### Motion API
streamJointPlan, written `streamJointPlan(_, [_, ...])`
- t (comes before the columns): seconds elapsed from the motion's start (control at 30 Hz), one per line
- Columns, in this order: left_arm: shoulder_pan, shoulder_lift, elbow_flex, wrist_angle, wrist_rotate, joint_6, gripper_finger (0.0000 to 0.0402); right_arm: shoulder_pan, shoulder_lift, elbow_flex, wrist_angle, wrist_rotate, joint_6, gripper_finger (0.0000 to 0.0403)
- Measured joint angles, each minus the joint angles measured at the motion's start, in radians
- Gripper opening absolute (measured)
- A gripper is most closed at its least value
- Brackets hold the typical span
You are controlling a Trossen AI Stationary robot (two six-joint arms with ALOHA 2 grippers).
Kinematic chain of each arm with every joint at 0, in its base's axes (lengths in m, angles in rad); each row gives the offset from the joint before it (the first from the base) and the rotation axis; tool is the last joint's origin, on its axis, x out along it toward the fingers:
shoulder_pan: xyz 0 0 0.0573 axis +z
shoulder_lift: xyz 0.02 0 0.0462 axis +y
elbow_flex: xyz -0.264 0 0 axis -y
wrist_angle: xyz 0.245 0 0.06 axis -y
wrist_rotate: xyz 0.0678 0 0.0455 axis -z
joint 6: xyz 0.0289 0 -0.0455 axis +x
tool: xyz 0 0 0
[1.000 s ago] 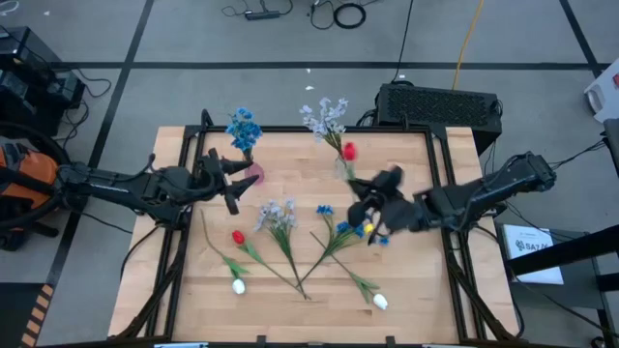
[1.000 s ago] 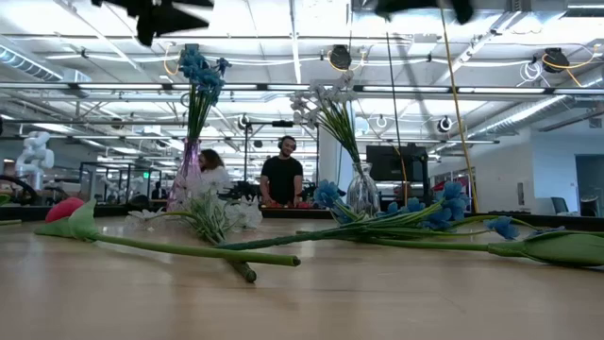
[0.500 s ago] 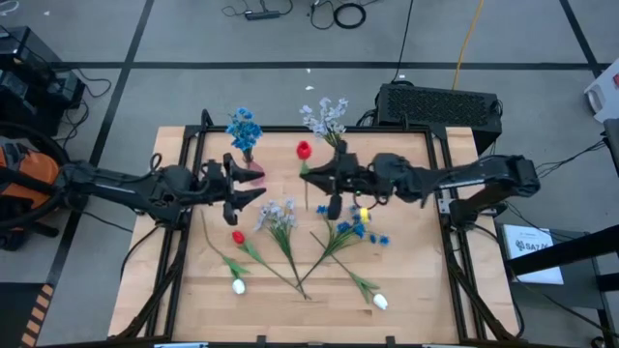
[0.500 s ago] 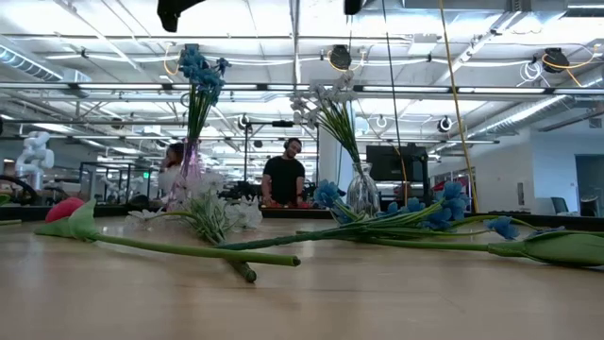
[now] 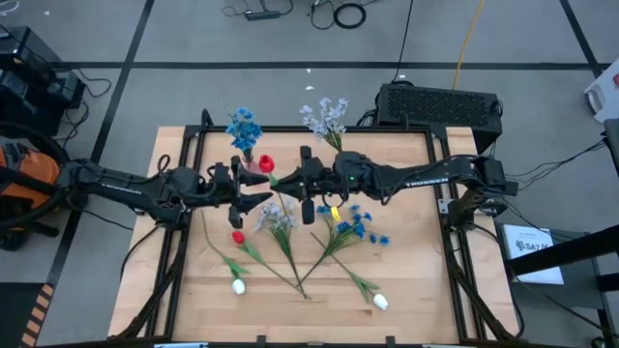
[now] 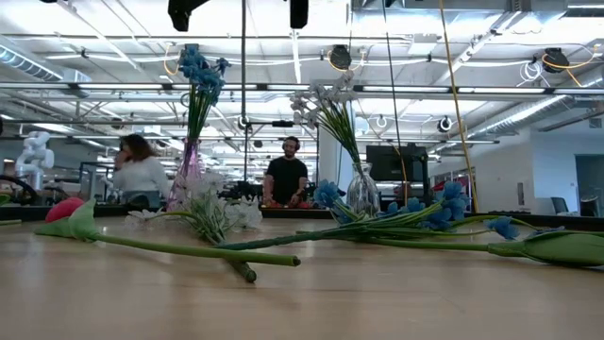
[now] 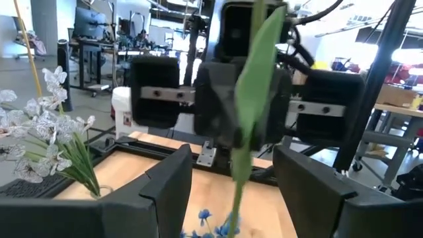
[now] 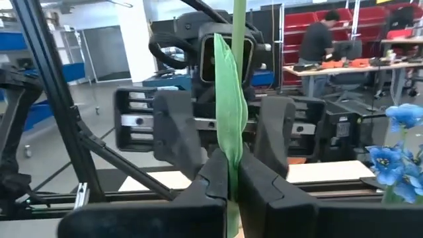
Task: Sort flowers into vase by color
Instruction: Put the right red tulip into the pink vase
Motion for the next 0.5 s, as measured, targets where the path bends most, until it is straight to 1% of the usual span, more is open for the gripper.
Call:
streamJointPlan(0.13, [0.000, -0.002, 0.000, 0.000, 0.003, 0.000, 0.0217, -0.012, 0.012, 0.004, -0.002, -0.022, 0.018, 0.0004])
streamJointPlan(0.33, [0.006, -0.005, 0.000, 0.003, 0.001, 0.001, 0.0217, -0.011, 0.013, 0.004, -0.064, -0.025, 0.002, 0.0004])
streamJointPlan(0.5, [0.027, -0.005, 0.000, 0.046, 0.003, 0.001, 0.0217, -0.011, 0.013, 0.004, -0.073, -0.028, -0.002, 0.0004])
